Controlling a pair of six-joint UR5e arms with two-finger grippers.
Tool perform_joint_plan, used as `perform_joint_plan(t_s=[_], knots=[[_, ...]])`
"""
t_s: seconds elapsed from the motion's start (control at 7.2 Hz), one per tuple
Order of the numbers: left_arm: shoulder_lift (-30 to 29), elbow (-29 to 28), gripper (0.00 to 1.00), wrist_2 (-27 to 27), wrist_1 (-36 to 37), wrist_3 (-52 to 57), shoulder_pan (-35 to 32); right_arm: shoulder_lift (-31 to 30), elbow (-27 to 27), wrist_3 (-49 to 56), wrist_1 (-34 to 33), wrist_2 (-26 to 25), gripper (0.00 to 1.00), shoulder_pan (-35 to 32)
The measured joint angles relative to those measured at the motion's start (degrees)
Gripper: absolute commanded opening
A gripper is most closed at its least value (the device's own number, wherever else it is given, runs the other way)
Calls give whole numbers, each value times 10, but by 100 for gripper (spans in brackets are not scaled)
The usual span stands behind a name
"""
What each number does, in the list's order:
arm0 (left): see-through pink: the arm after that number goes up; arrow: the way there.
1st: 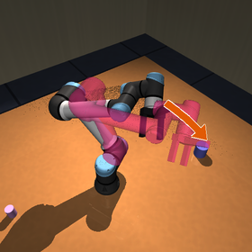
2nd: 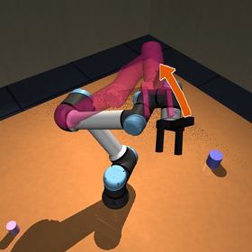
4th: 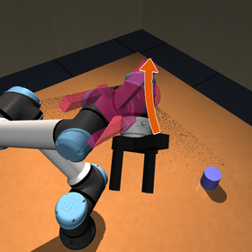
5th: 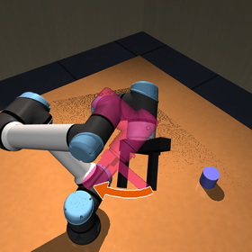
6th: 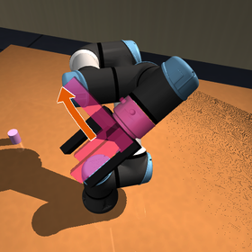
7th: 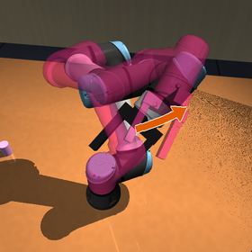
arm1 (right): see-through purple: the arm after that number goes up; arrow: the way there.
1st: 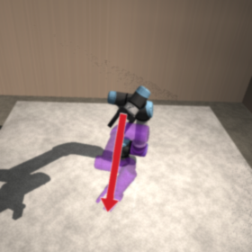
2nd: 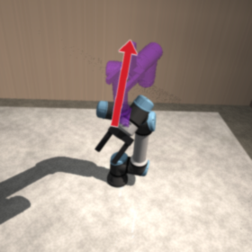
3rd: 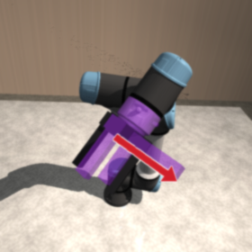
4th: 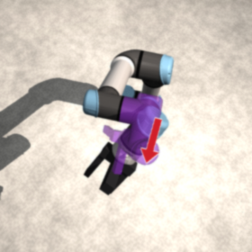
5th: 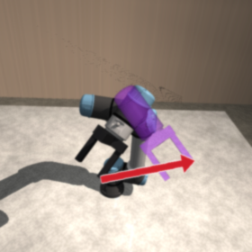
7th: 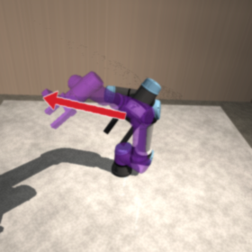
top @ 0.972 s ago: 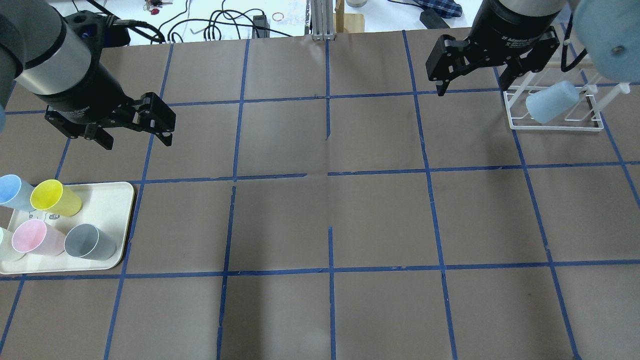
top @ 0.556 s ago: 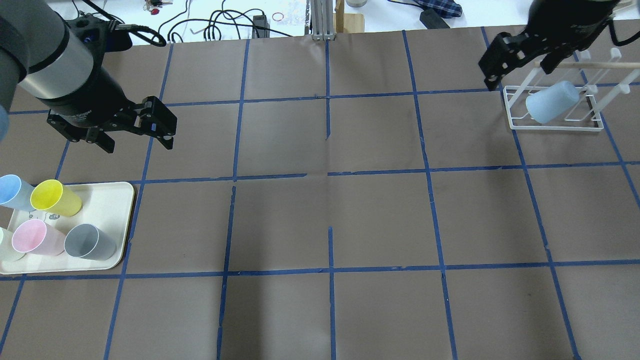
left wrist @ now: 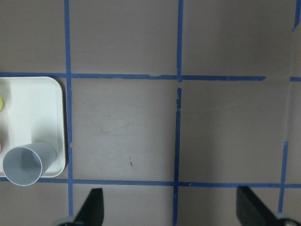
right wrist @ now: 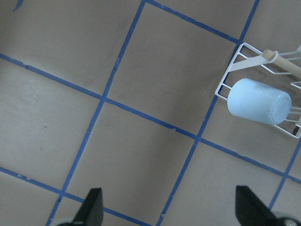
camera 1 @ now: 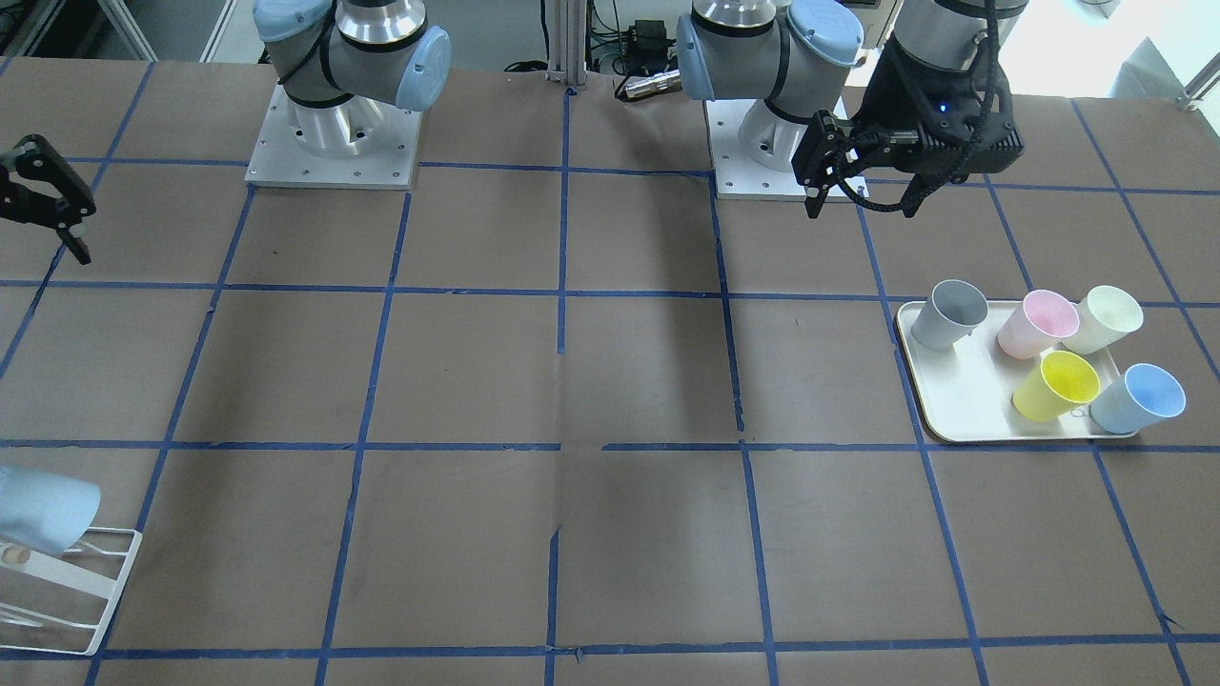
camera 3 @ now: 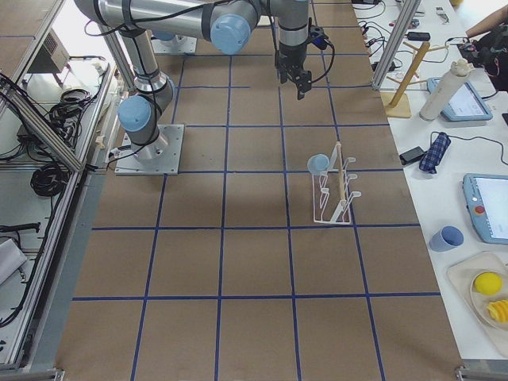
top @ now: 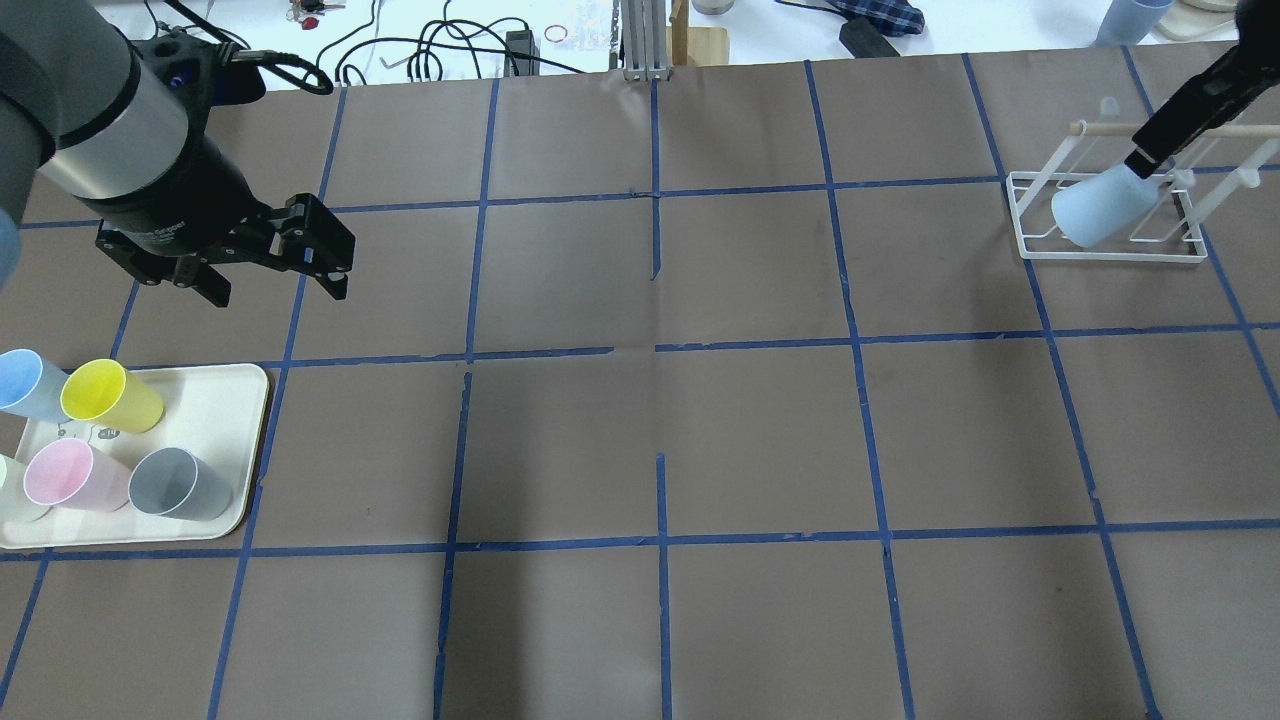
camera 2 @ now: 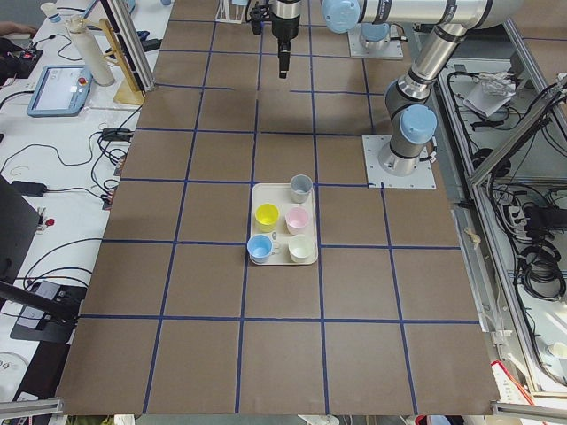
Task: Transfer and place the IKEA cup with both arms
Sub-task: 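Lower the right gripper onto the light blue cup and close on it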
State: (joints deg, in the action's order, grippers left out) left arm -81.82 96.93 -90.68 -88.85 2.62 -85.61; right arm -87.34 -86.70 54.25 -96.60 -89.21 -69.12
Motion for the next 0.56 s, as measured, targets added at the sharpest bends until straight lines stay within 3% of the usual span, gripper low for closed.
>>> perform_joint_plan(t_s=[0.56], knots=[[1,1,100,-2,-1,0,0,91,-16,94,-87,38,100,27]])
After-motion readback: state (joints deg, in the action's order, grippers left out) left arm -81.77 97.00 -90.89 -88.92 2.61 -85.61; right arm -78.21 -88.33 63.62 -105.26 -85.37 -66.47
